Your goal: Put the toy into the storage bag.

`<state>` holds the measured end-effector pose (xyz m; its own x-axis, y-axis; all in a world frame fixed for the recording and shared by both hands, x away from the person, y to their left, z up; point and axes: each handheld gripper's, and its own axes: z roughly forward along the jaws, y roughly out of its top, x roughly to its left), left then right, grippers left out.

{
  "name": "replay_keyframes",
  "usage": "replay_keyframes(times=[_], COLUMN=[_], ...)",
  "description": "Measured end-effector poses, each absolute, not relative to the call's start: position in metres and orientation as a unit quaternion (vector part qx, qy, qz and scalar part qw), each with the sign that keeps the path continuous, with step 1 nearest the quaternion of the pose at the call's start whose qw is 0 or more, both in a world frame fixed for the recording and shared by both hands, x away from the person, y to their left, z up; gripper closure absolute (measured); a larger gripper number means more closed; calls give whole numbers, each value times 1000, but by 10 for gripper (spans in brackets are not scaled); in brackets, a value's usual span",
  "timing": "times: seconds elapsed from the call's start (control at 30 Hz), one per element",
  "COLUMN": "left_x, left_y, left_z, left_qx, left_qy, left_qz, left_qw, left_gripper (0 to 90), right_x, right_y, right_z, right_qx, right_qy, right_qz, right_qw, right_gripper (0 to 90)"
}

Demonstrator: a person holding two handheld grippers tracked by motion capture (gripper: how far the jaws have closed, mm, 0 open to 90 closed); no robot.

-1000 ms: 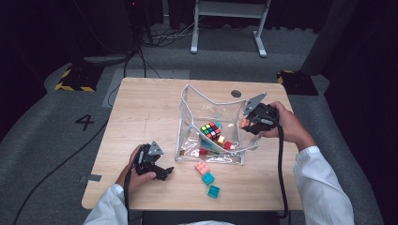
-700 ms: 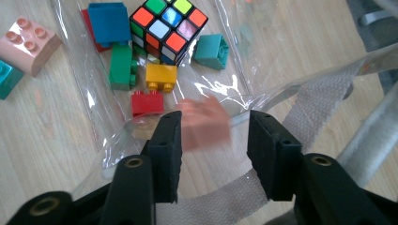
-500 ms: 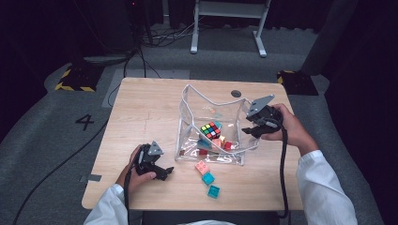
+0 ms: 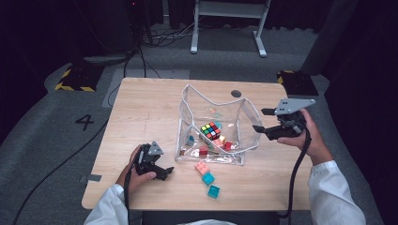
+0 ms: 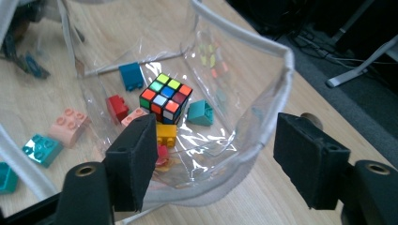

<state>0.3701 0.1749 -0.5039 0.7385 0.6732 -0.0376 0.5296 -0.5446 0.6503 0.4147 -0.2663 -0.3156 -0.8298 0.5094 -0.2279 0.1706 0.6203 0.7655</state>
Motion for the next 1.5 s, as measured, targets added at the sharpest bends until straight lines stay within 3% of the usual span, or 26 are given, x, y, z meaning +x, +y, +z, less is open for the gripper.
replay_keyframes(times=[0.3, 0.63, 1.23, 1.5], left_x=[370, 370, 370, 370], left_y=[175, 175, 175, 175], left_z=[-504, -504, -504, -504], left_qx=[872, 872, 872, 872], left_qy=[345, 345, 345, 345], left_qz=[109, 109, 112, 112], left_qw=[330, 330, 329, 329], left_gripper=[0, 0, 1, 1], right_x=[397, 379, 351, 336], right_y=[-298, -318, -307, -281], right_z=[-316, -339, -440, -471], right_qx=[222, 230, 235, 208], right_qy=[850, 845, 868, 885], right_qz=[415, 416, 413, 406], right_qw=[237, 245, 145, 92], right_gripper=[284, 282, 302, 306])
